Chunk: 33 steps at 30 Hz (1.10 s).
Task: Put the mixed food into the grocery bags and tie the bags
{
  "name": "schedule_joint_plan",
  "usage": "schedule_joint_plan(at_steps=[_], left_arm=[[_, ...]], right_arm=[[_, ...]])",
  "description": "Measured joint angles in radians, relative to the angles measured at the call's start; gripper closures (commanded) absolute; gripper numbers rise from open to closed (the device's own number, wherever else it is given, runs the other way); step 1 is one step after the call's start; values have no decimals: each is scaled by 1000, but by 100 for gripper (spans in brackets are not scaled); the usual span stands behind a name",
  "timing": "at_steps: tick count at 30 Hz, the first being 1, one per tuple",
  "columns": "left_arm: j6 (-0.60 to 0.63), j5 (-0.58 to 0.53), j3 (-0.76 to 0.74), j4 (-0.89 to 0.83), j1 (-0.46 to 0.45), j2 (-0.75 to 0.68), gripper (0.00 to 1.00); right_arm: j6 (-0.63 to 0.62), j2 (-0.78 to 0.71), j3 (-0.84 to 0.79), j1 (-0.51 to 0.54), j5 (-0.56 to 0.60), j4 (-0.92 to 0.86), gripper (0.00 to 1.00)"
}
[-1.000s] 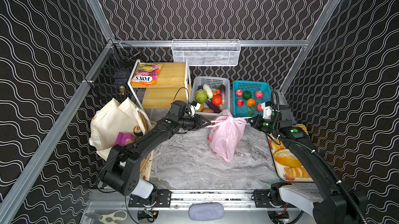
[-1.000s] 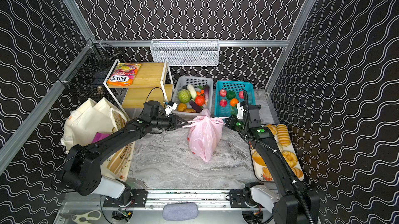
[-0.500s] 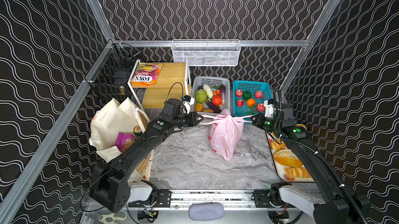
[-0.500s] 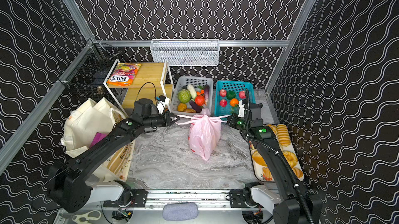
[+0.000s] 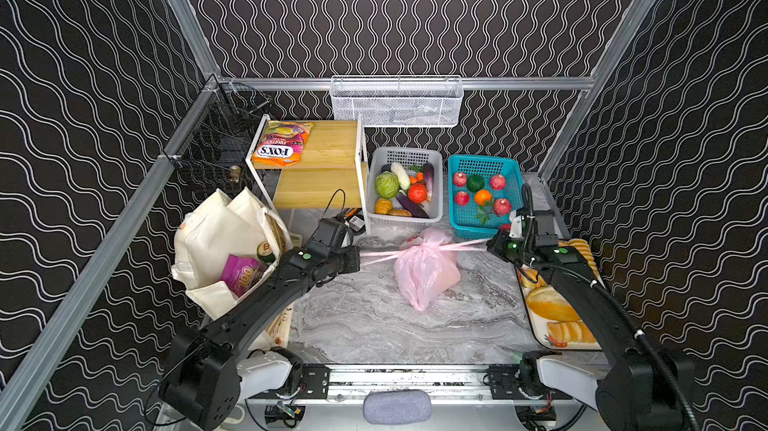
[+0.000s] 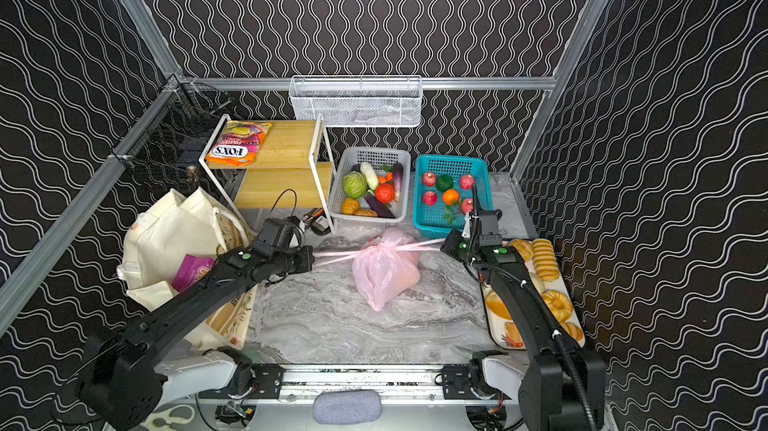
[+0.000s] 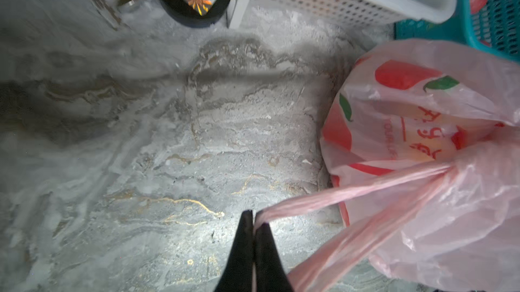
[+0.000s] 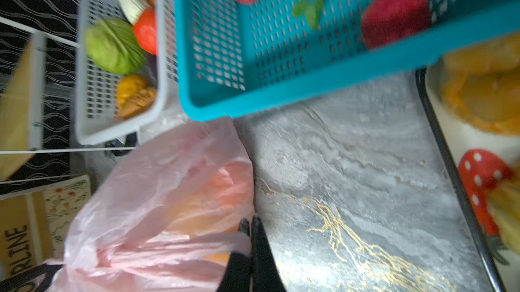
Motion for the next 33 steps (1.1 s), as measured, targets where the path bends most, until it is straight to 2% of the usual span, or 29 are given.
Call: schedule_joint_plan(at_steps=[5,10,15,17,18,19,20,21,24,26,30,33], left_arm=[[-4,-61,2,-2,-2,-43,100],[-24,-62,-51,-18,-4,-56,100],[-17,-35,-85,-4,-4,-89,100],[5,-21,-98,22,-4,-112,98],[21,-13,-102,40,-3,-123,78],[34,-8,-103,52,-2,-130,63],[54,-10,-101,60,0,-135,54],[57,-11,-95,62,3,-137,50],[81,-2,-56,73,4,-145,41],[95,20,-19,93,4,-151,38],[126,71,54,135,4,-148,38],[140,118,108,158,3,-122,37]], right_arm=[[-29,-42,-17,-3,23,19,100],[-28,20,-86,-19,2,-2,100],[-39,5,-113,-26,-31,3,100],[-74,-18,-104,-31,-48,14,91],[-87,-30,-100,-32,-57,31,82],[-91,-38,-97,-33,-63,42,73],[-106,-44,-92,-36,-67,53,66],[-116,-48,-83,-39,-66,61,59],[-141,-68,-55,-43,-70,65,42],[-158,-99,-44,-41,-40,65,36],[-167,-185,-44,-42,69,67,26],[-167,-236,-52,-43,106,81,24]])
